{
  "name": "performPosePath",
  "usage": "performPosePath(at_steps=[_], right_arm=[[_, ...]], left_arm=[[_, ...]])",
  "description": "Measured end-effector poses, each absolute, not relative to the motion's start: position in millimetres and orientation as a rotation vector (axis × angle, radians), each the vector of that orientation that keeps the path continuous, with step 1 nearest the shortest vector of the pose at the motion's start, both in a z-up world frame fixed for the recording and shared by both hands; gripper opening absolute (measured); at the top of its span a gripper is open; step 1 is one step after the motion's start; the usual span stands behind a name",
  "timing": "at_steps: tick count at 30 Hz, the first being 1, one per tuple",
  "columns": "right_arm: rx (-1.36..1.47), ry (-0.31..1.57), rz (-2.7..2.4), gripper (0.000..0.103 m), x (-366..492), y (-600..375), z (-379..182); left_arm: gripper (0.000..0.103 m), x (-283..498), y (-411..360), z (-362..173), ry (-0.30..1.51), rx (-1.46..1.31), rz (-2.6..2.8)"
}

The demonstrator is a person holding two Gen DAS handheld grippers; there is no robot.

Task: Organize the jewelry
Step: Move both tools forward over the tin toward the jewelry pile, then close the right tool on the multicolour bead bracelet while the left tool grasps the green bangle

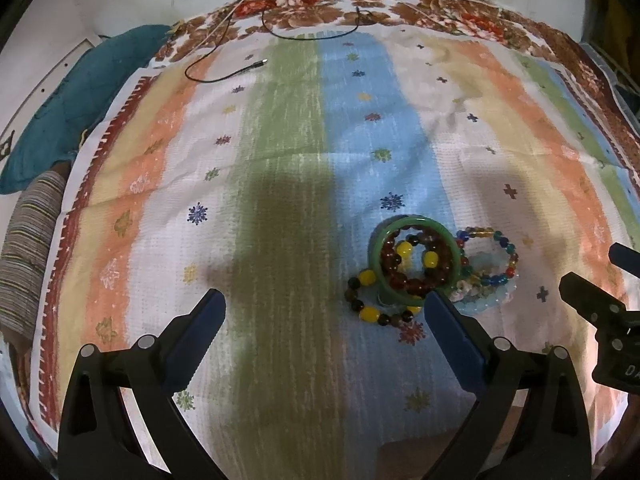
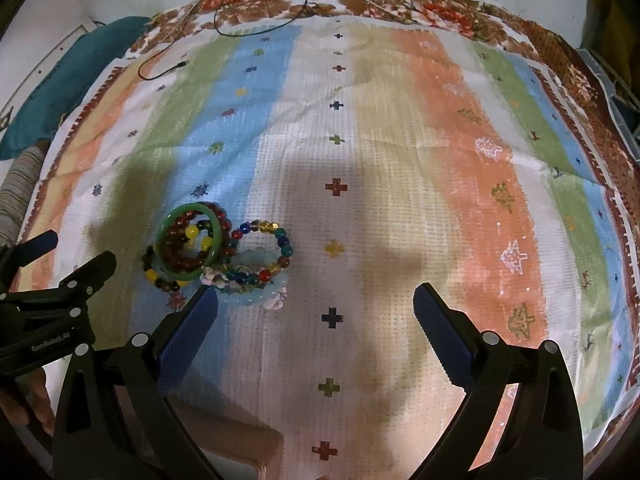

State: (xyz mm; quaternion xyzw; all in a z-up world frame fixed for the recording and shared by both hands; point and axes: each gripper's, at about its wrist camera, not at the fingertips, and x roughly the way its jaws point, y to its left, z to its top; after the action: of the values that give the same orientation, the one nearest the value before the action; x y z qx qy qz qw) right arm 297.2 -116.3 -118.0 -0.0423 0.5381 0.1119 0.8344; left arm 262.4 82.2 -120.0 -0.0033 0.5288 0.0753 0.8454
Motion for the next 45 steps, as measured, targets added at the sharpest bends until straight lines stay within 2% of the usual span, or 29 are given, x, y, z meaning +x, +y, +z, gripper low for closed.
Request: performPosePath(at_steps=[32,42,44,45], right_arm=[[-0.075,1.222,0.201,0.099,342,-102,-168],[-0.059,1.264,0.216,0.073,348,-97,-183],[-0.06,1.264,0.22,0.07,348,-96,-183],[-0.059,1.264,0.228,0.066,348,-96,-183]], left_arm=[[0.097,301,96,-170,1.21,-0.033,0.173],[0.098,307,99,-179,1.213,-0.029,0.172],[0.097,308,98,-181,1.214,-0.028,0.165],[0.093,309,97,-182,1.215,-0.025,0.16]])
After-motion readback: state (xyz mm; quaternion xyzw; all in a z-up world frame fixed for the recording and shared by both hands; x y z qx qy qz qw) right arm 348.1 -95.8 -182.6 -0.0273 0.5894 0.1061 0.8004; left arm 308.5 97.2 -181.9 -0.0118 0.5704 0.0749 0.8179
